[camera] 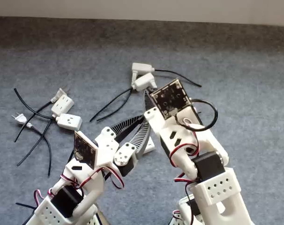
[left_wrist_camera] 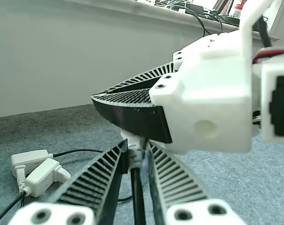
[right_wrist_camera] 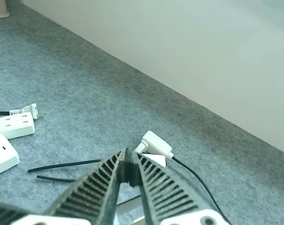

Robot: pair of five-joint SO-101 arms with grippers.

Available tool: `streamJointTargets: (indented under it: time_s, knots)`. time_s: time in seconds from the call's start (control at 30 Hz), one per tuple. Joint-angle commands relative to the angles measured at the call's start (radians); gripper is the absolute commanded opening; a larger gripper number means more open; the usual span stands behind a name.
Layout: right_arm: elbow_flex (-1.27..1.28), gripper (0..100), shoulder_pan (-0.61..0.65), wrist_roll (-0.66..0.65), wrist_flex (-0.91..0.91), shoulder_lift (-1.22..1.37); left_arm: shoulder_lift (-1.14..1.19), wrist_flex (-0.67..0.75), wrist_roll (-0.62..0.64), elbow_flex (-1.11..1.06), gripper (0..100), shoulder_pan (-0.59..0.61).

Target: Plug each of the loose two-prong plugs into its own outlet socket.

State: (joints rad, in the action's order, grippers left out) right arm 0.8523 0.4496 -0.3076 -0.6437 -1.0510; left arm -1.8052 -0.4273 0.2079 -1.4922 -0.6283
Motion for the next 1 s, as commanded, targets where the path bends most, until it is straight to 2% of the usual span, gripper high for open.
streamJointTargets:
  time_s: [0.0, 0.3, 0.43, 0.63, 0.73, 0.83, 0.97]
  knots:
    - [-0.166, 0.7, -0.019, -0.012, -0.012, -0.01, -0.008, 0.032, -0.002, 0.012, 1, -0.001]
    - [-0.498, 0.7, -0.044, -0.012, -0.197, -0.01, -0.002, 0.032, -0.003, -0.018, 1, -0.001]
    - [-0.562, 0.7, -0.183, -0.011, -0.285, -0.01, -0.002, 0.032, -0.003, -0.044, 1, 0.022]
    - [-0.561, 0.7, -0.493, -0.005, -0.427, -0.01, 0.002, 0.02, -0.002, -0.013, 1, 0.156]
    - [-0.559, 0.7, -0.639, -0.003, -0.53, -0.01, 0.002, -0.054, -0.011, 0.047, 1, 0.188]
    - [-0.558, 0.7, -0.759, -0.003, -0.647, -0.01, 0.002, -0.155, -0.094, 0.122, 1, 0.17]
    - [-0.533, 0.7, -0.892, -0.003, -0.768, -0.01, 0.033, -0.226, -0.129, 0.196, 1, 0.11]
